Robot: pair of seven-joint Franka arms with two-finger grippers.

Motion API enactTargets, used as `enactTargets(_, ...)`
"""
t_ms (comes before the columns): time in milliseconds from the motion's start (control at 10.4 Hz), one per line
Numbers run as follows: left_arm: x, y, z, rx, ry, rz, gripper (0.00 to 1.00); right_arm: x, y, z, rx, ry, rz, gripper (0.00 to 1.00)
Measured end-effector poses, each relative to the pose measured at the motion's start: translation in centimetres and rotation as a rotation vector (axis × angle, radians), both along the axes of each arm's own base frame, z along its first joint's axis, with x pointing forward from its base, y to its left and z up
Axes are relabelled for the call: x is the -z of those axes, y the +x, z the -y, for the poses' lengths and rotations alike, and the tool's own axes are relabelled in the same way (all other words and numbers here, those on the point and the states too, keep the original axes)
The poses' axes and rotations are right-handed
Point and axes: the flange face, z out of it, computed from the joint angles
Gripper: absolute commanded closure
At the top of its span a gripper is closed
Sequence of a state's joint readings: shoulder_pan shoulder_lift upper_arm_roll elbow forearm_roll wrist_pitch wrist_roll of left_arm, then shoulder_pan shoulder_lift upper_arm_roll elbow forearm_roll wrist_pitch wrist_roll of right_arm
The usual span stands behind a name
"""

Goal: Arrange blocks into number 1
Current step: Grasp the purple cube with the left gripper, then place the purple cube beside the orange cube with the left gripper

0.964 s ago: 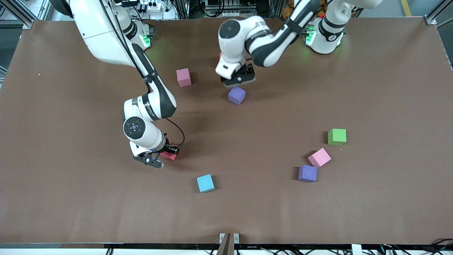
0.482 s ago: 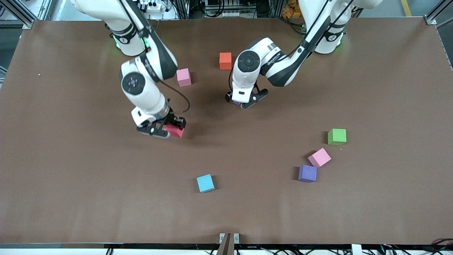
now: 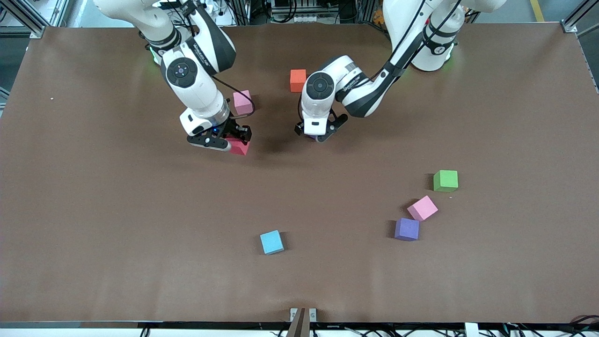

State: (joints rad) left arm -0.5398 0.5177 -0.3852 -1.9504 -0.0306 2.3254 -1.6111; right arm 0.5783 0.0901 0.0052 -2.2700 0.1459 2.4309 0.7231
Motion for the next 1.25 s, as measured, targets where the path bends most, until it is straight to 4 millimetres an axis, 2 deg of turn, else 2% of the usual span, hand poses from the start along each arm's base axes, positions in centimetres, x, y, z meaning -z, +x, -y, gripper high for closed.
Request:
enactTargets(193,0.9,-0.1,-0.2,-0.002,0.009,-0.013,0.00,0.3,-0.1,1.2,-0.021,-0.008,-0.002,0.51)
enactTargets(289,1.4,-0.1,-0.3,-0.003,0.013,-0.019,0.26,0.4,0.0,1.6,-0.038,-0.011,-0.002,0.51)
enactTargets(386,1.8,-0.1,-0.3,-0.005,0.013,-0.021,0.80,0.5,0.0,1.8,-0.055,-0.013,-0.001,0.51)
enactTargets(482,2.0,-0.1,-0.3,-0.006,0.012,-0.022,1.00,0.5,0.0,1.8,-0.065,-0.013,-0.001,0.51)
enactTargets(675,1.8,0.0,-0.2,0.003,0.005,-0.017,1.00,0.5,0.0,1.8,-0.072,-0.014,0.000,0.51)
enactTargets(868,1.4,-0.6,0.5,0.092,-0.007,0.007,1.00,0.6,-0.1,1.8,-0.076,-0.015,-0.002,0.51)
enactTargets(964,0.9,-1.7,1.4,0.164,-0.015,0.025,1.00,0.6,-0.1,1.8,-0.076,-0.016,-0.003,0.51)
enactTargets(1254,-1.2,-7.7,5.0,0.421,-0.053,0.063,1.00,0.7,-0.2,1.8,-0.071,-0.016,-0.005,0.51)
